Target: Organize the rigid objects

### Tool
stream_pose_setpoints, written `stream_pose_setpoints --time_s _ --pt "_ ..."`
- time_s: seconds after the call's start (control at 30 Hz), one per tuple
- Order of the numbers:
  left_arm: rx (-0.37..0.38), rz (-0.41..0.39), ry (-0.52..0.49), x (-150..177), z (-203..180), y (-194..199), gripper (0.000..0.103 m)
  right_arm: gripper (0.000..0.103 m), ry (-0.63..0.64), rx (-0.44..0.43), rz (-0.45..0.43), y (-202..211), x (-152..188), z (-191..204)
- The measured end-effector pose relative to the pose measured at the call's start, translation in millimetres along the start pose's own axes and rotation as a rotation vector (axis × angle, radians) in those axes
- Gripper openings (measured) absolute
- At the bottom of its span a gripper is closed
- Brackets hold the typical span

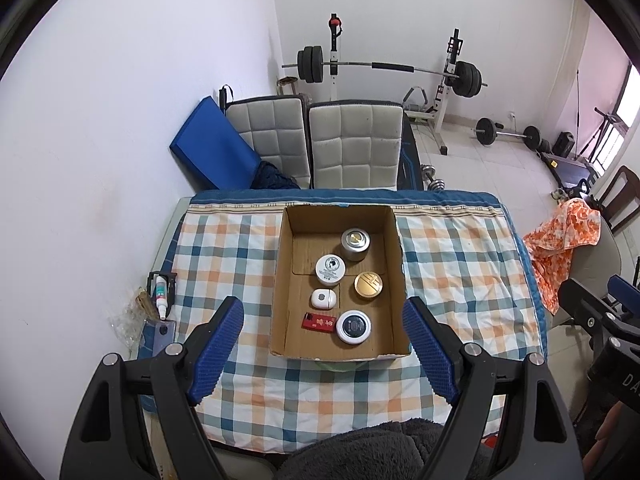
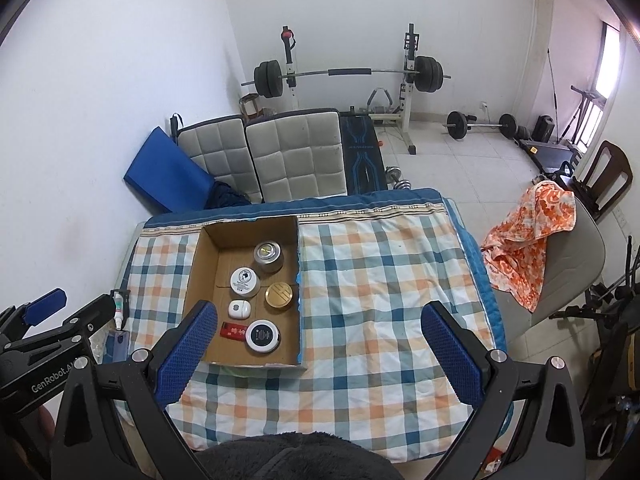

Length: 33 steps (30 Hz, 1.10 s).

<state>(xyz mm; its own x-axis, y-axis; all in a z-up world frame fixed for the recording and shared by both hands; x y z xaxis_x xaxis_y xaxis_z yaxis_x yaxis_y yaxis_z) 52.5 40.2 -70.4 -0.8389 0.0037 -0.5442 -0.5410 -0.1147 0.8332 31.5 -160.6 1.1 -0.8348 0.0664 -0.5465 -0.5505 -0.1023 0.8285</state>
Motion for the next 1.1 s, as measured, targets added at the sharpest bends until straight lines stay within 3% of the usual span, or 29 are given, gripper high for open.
stream_pose_setpoints --time_s 0.37,0.47,0.5,1.1 --pt "0.005 -0.034 0.018 -3.3 2.4 5.8 0.081 0.103 0.007 -0.012 -0.024 6.1 -5.0 5.3" --pt "0.021 -0.042 0.018 -3.1 -0.2 7.0 0.099 0.103 0.002 -0.014 -0.023 5.4 -3.8 5.6" --pt "0.02 -0.045 0.015 -3.1 -0.6 7.2 0.101 0.103 0.004 -0.011 -0.024 5.3 -3.8 5.5" --pt "-0.027 -0.056 0.032 -2.0 4.4 7.8 0.102 0.103 0.012 0.023 -0.036 3.2 -1.6 0.4"
Point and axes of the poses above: each gripper's, at about its wrist camera, not at the fingertips, and y roughly against the way its jaws point, z to its left, x to its underside, the point moved 10 cm from there along -y, roughly the way its jaws point, and after that the axes turned 4 degrees about -x, right-handed, at the moved point
